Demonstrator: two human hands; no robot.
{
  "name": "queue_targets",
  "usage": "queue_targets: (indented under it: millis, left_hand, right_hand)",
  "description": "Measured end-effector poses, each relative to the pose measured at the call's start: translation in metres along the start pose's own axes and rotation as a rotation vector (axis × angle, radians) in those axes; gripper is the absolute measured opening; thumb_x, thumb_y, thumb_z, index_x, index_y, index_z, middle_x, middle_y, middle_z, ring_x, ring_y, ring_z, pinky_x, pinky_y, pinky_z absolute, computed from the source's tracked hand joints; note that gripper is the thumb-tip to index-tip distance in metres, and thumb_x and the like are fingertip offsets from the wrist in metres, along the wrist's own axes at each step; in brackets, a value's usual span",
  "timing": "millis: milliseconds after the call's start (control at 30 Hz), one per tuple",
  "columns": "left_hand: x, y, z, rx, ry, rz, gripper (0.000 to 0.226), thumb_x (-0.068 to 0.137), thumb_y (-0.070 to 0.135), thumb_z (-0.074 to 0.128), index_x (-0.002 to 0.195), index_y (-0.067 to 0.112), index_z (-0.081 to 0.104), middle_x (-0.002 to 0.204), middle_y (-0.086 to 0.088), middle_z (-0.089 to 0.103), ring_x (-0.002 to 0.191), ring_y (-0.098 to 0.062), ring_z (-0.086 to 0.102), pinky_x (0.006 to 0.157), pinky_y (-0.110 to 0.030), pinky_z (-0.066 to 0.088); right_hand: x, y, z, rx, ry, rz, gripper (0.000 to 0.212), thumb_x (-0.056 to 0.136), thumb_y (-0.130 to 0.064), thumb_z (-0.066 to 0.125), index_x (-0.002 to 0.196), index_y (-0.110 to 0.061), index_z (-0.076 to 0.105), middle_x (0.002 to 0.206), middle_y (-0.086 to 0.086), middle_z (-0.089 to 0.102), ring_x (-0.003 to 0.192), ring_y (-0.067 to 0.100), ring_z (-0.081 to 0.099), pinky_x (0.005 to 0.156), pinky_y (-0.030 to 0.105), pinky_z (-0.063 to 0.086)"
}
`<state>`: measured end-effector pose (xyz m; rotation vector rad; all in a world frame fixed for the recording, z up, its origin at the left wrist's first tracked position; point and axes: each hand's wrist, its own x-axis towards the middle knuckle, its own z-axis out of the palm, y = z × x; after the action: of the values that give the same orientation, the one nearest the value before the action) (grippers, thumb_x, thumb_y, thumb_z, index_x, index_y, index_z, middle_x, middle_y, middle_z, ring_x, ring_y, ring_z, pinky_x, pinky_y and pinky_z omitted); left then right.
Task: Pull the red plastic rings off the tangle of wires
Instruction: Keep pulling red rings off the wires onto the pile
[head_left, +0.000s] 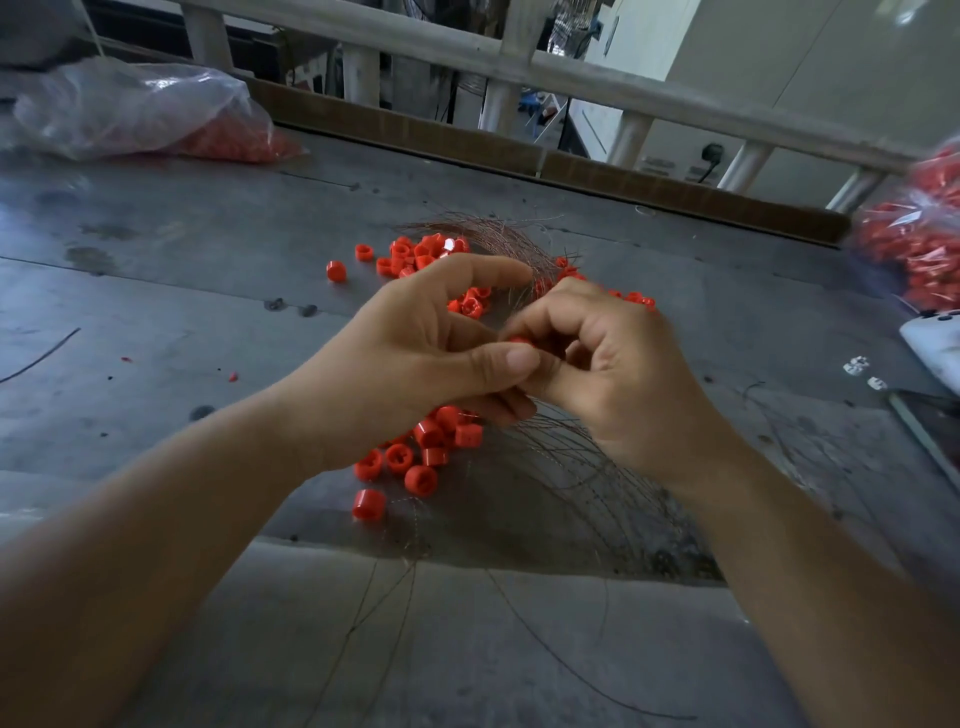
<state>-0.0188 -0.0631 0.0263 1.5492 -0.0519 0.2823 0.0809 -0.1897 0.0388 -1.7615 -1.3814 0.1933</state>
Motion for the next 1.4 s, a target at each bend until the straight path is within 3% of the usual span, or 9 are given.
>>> queue_targets:
  millis: [400, 633, 833, 967, 1067, 1267, 1400]
  left_hand:
    - [-0.002, -0.003, 0.005, 0.003, 0.029, 0.046, 0.053, 0.069, 0.019, 0.06, 0.12, 0.022, 0.045, 0.072, -0.012, 0.069, 0.066, -0.018, 0.069, 0.059, -0.022, 0.054]
    - [0.001, -0.002, -0.001, -0.091, 0.062, 0.019, 0.058, 0.067, 0.011, 0.074, 0.117, 0.023, 0.048, 0.074, -0.009, 0.07, 0.073, -0.022, 0.07, 0.064, -0.022, 0.054]
    - [0.001, 0.0, -0.005, -0.157, 0.049, 0.018, 0.055, 0.066, -0.002, 0.057, 0.116, 0.021, 0.05, 0.075, -0.009, 0.071, 0.074, -0.021, 0.07, 0.064, -0.021, 0.054]
    - [0.002, 0.001, -0.005, -0.135, 0.072, 0.011, 0.052, 0.068, 0.01, 0.074, 0.114, 0.018, 0.051, 0.075, -0.01, 0.072, 0.073, -0.023, 0.07, 0.061, -0.022, 0.054]
    - [0.002, 0.0, -0.005, -0.068, 0.088, -0.011, 0.047, 0.065, 0.022, 0.067, 0.11, 0.015, 0.056, 0.076, -0.011, 0.072, 0.071, -0.022, 0.07, 0.059, -0.023, 0.054]
    - [0.005, 0.001, -0.012, -0.288, 0.111, 0.012, 0.03, 0.07, 0.015, 0.064, 0.099, 0.012, 0.067, 0.083, -0.01, 0.072, 0.074, -0.019, 0.07, 0.058, -0.024, 0.055]
    - [0.005, 0.002, -0.015, -0.349, 0.123, 0.045, 0.026, 0.065, 0.014, 0.062, 0.088, 0.011, 0.073, 0.084, -0.01, 0.072, 0.072, -0.016, 0.069, 0.057, -0.021, 0.054]
  right_hand:
    - [-0.001, 0.001, 0.005, 0.011, 0.055, -0.008, 0.016, 0.075, -0.017, 0.062, 0.071, -0.031, 0.055, 0.072, -0.014, 0.051, 0.07, -0.003, 0.051, 0.063, 0.01, 0.039]
    - [0.002, 0.004, 0.004, 0.024, 0.143, -0.06, 0.014, 0.073, -0.025, 0.067, 0.083, -0.032, 0.06, 0.077, -0.013, 0.052, 0.072, -0.001, 0.052, 0.061, 0.01, 0.039]
    - [0.002, 0.004, -0.001, 0.027, 0.157, -0.058, 0.022, 0.073, -0.033, 0.063, 0.094, -0.035, 0.059, 0.084, -0.015, 0.055, 0.08, 0.002, 0.056, 0.066, 0.019, 0.047]
    - [0.001, 0.002, -0.002, 0.029, 0.132, -0.056, 0.026, 0.073, -0.029, 0.063, 0.099, -0.031, 0.06, 0.086, -0.013, 0.057, 0.082, 0.004, 0.058, 0.068, 0.021, 0.049]
    - [0.001, 0.002, -0.002, 0.036, 0.104, -0.056, 0.03, 0.071, -0.029, 0.064, 0.1, -0.028, 0.061, 0.088, -0.008, 0.06, 0.081, 0.009, 0.06, 0.068, 0.026, 0.052]
    - [0.002, 0.005, -0.003, 0.187, 0.067, 0.05, 0.028, 0.07, -0.032, 0.062, 0.098, -0.032, 0.061, 0.09, -0.011, 0.068, 0.087, 0.004, 0.065, 0.079, 0.023, 0.052]
    - [0.002, 0.006, -0.003, 0.165, 0.092, 0.074, 0.02, 0.071, -0.03, 0.061, 0.09, -0.034, 0.062, 0.072, -0.018, 0.066, 0.071, -0.003, 0.062, 0.067, 0.014, 0.049]
